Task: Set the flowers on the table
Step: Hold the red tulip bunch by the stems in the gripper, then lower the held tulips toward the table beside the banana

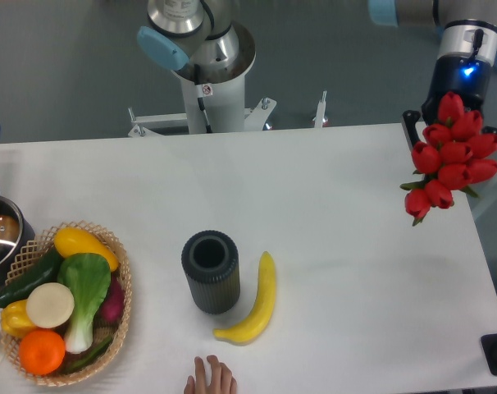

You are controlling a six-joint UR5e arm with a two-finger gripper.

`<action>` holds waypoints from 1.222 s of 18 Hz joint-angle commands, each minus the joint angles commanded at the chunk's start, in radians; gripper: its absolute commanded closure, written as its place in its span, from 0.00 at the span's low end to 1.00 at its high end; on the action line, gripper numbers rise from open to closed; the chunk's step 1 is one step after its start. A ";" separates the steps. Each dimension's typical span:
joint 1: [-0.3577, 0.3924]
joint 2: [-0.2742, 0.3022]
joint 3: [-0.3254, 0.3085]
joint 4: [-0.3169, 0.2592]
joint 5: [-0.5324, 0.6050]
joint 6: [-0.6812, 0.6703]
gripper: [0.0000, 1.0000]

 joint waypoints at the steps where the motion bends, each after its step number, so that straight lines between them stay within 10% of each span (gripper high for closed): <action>1: -0.003 -0.003 -0.003 0.002 0.002 0.002 0.74; 14: -0.060 0.015 0.011 -0.003 0.326 -0.008 0.74; 22: -0.238 -0.115 0.098 0.000 0.583 -0.003 0.70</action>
